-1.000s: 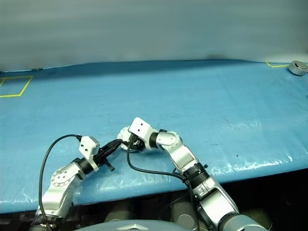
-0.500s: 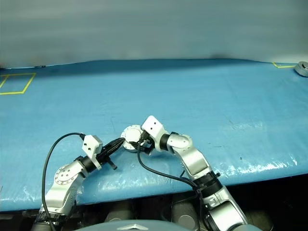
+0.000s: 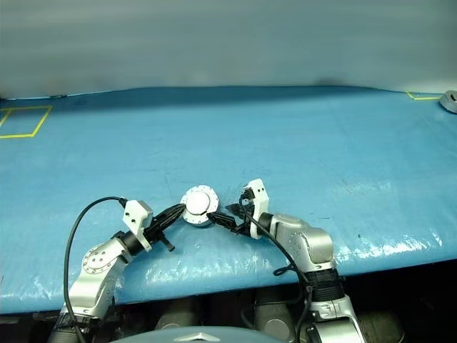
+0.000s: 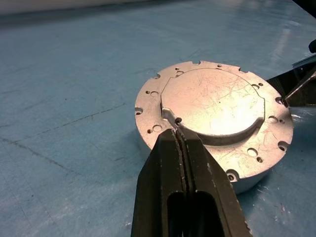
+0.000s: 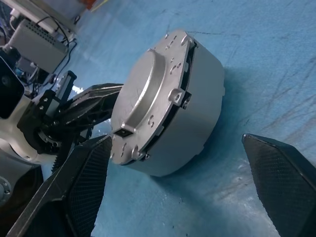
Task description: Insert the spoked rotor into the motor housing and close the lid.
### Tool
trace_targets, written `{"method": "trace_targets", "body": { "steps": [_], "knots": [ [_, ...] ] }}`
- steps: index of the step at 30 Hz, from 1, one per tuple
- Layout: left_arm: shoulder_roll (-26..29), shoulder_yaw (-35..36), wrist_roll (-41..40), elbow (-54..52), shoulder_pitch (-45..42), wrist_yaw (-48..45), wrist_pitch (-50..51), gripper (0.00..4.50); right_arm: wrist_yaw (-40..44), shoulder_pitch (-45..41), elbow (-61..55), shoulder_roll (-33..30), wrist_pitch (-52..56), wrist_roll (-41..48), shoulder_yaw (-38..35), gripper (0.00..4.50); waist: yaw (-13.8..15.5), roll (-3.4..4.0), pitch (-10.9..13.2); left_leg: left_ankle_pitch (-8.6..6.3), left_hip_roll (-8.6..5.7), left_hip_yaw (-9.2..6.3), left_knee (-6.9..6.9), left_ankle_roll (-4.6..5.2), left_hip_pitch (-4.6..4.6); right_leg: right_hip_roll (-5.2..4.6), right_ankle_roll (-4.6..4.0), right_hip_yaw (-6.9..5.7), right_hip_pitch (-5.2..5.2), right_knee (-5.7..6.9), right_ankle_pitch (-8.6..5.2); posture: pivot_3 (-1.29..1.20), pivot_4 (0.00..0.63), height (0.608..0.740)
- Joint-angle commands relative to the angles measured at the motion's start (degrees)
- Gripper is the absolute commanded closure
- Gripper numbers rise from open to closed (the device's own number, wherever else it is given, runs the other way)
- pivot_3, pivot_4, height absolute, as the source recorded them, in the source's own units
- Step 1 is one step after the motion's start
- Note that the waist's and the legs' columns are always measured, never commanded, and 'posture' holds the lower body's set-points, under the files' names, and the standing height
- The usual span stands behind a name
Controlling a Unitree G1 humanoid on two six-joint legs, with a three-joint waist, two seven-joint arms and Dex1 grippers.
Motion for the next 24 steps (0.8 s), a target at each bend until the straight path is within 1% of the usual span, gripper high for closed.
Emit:
{"method": "trace_targets", "body": {
  "steps": [1,2,5,10,12,17,20,22,24],
  "knots": [
    [0.08,-1.77,1.41,1.86,0.7,-0.57,0.96,4.5,-2.81,-1.0,3.96,2.86,1.7,2.77,-2.94,0.06,-0.03,0.0,0.0,0.0,0.0,-0.01,0.0,0.0,0.0,0.0,0.01,0.0,0.0,-0.01,0.01,0.0,0.15,0.74],
    [0.12,-1.76,1.47,1.82,0.72,-0.55,0.96,4.5,-3.49,-1.33,5.02,3.48,1.66,2.88,-3.4,0.06,-0.1,0.0,0.0,0.0,0.0,0.0,0.0,0.0,-0.01,0.0,0.02,0.0,0.01,-0.01,0.01,0.0,0.15,0.74],
    [0.17,-1.71,1.56,1.67,0.85,-0.45,0.92,4.5,-3.58,-1.61,6.67,4.02,2.1,3.6,-3.76,0.69,-0.21,0.01,0.0,0.0,0.0,0.0,0.04,0.0,0.0,0.0,0.03,0.01,0.03,-0.02,0.02,0.0,0.15,0.74],
    [0.27,-1.59,1.62,1.47,1.11,-0.29,0.84,4.5,-3.15,-1.3,6.46,3.86,3.37,6.25,-4.6,2.28,-0.48,0.08,0.0,0.0,0.0,0.0,-0.01,0.0,-0.01,0.0,0.04,0.01,0.0,-0.04,0.03,0.0,0.15,0.74],
    [0.27,-1.56,1.64,1.44,1.19,-0.45,0.89,4.5,-3.25,-1.2,6.37,3.7,3.99,7.21,-4.76,2.72,-0.38,0.09,0.0,0.0,0.0,-0.02,-0.01,0.01,-0.02,0.0,0.04,0.0,0.01,-0.04,0.03,0.0,0.15,0.74],
    [0.08,-1.66,1.74,1.65,0.88,-0.55,0.82,4.5,-3.83,-1.13,6.55,3.66,4.74,8.46,-4.96,2.72,-0.77,0.1,0.0,0.0,-0.01,-0.01,0.04,0.01,-0.03,0.0,0.07,0.01,0.02,-0.04,0.05,0.0,0.15,0.74],
    [0.0,-1.7,1.79,1.7,0.69,-0.54,0.79,4.5,-4.43,-0.99,6.67,3.69,4.82,8.87,-4.94,3.16,-0.79,0.13,-0.01,0.0,-0.01,-0.02,0.02,0.01,-0.05,0.0,0.08,0.01,0.01,-0.04,0.05,0.0,0.15,0.74],
    [-0.28,-1.36,1.5,1.62,0.75,-0.37,0.43,4.5,-5.33,-1.07,6.87,4.42,4.9,10.0,-6.25,3.24,-0.76,0.13,-0.01,0.0,-0.02,-0.03,0.03,0.01,-0.05,0.0,0.09,0.01,0.02,-0.05,0.05,0.0,0.15,0.74],
    [-2.48,0.69,-2.35,0.03,0.85,0.9,1.88,4.5,-6.43,-1.82,7.19,5.98,5.55,13.22,-9.79,3.24,-0.79,0.14,-0.01,0.0,-0.02,-0.02,0.06,0.01,-0.05,0.0,0.1,0.02,0.03,-0.04,0.06,0.0,0.15,0.74]
  ]
}}
